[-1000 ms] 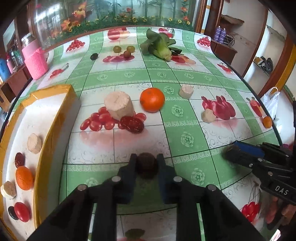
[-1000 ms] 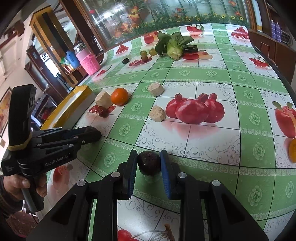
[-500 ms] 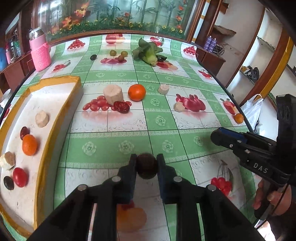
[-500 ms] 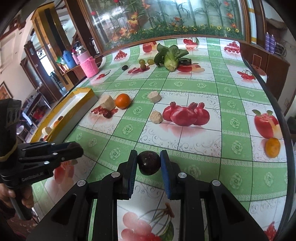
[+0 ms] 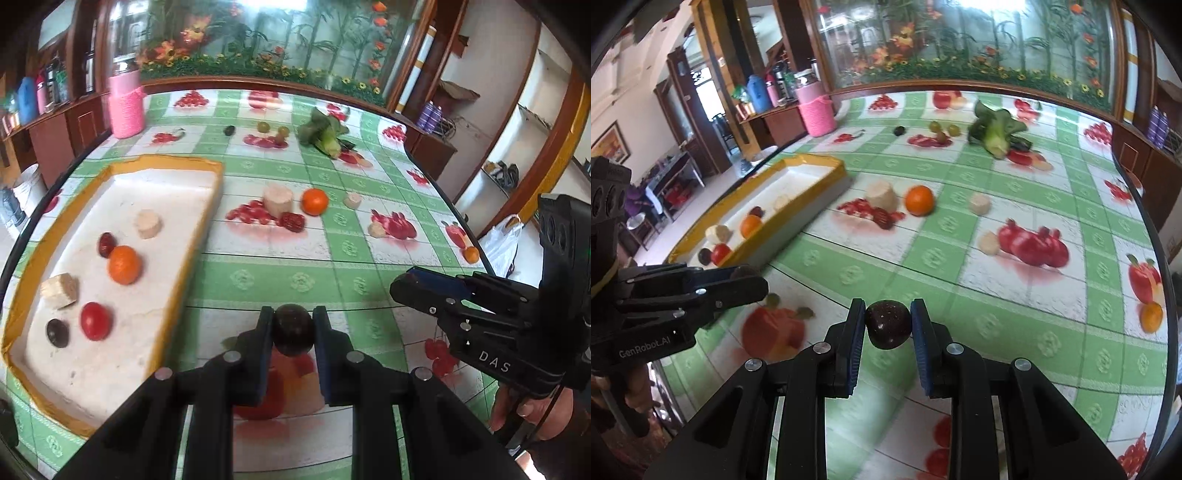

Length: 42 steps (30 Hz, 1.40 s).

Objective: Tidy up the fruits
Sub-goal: 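Carry both dark plums over the tray and open both grippers to release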

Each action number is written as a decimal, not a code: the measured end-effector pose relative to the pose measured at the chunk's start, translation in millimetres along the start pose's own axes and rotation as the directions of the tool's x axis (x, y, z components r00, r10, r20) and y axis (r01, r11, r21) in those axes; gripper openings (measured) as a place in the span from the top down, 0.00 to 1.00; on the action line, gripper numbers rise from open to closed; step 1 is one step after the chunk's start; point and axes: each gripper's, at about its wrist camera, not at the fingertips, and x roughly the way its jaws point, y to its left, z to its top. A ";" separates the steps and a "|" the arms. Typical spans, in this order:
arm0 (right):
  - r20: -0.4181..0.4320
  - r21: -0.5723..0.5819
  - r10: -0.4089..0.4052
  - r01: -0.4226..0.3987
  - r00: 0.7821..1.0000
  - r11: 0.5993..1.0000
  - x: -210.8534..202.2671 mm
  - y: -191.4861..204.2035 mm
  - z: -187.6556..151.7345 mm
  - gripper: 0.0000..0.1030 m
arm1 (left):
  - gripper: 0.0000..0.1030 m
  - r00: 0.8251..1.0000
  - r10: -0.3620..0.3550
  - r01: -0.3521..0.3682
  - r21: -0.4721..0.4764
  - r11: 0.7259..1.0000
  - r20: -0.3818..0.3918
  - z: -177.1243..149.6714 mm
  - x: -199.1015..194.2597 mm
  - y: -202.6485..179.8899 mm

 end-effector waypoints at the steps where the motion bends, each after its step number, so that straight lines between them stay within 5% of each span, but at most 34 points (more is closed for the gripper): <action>1: 0.003 -0.009 0.010 -0.010 1.000 1.000 2.2 6.6 4.7 0.76 | 0.77 1.000 0.008 -0.008 -0.012 1.000 0.008 0.0 -4.3 7.0; 11: 0.011 -0.112 0.124 -0.122 0.992 0.986 35.5 80.3 63.0 0.76 | 0.77 0.987 0.144 -0.135 -0.126 0.983 0.066 2.6 -39.6 94.3; 20: 0.040 -0.154 0.170 -0.162 0.985 0.975 64.9 122.3 133.0 0.76 | 0.77 0.965 0.255 -0.245 -0.131 0.960 0.059 36.1 -35.9 155.2; 42: -0.169 -0.135 0.060 -0.083 0.984 0.987 195.2 97.0 148.7 0.76 | 0.77 0.975 0.211 -0.218 -0.107 0.970 -0.077 82.2 51.7 192.4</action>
